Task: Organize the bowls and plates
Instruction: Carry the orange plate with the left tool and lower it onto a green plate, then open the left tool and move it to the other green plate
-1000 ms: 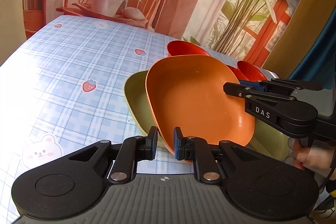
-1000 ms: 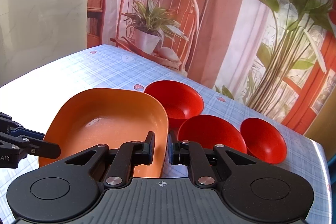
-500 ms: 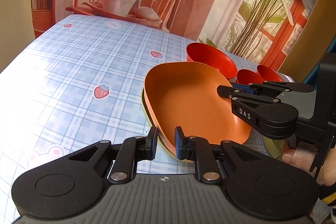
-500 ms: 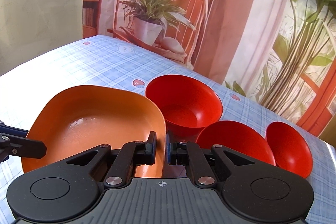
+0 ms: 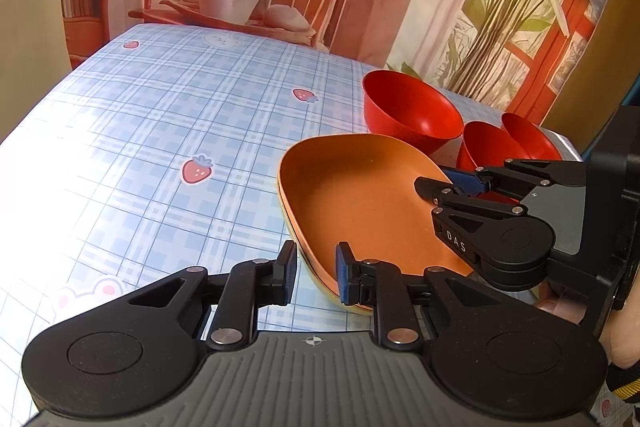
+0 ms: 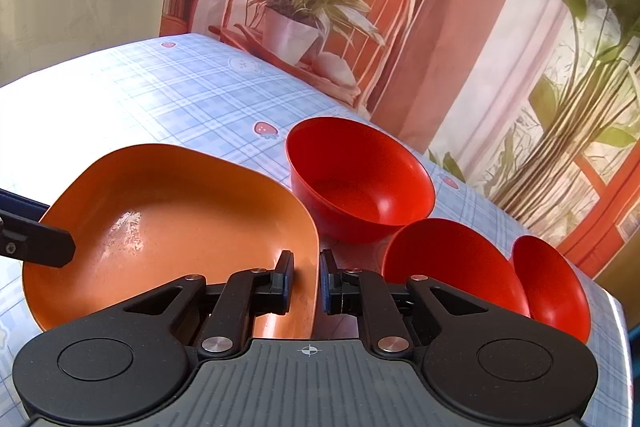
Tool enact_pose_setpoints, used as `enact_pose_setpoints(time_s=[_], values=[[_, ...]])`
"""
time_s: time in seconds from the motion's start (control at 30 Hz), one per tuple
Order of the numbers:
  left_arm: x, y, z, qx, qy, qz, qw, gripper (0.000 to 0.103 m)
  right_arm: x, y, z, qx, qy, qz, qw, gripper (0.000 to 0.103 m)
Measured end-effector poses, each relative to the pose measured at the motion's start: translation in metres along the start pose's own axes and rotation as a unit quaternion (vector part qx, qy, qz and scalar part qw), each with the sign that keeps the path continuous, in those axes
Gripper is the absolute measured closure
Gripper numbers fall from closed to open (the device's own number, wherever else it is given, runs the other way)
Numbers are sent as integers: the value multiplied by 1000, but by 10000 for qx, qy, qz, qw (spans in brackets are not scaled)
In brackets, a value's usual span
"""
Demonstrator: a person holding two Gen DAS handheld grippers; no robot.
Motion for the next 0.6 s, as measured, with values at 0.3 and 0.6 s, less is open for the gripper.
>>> enact_pose_setpoints(time_s=[0.3,0.6], values=[[-1,24,10,-314,47,223,9992,80,-16,41,-10,-391,-504,153,9978,85],[-46,29,8,-363,-68,-91,9993,80,-77,87,-47,-727,-1072,-145,9915,86]])
Point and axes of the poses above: each gripper's, at about its wrist camera, not at the fingertips, and y roughly against the way its jaws point, x to its left, z to its top, the point moved 5 cm from there along -y, roughly the way its jaws point
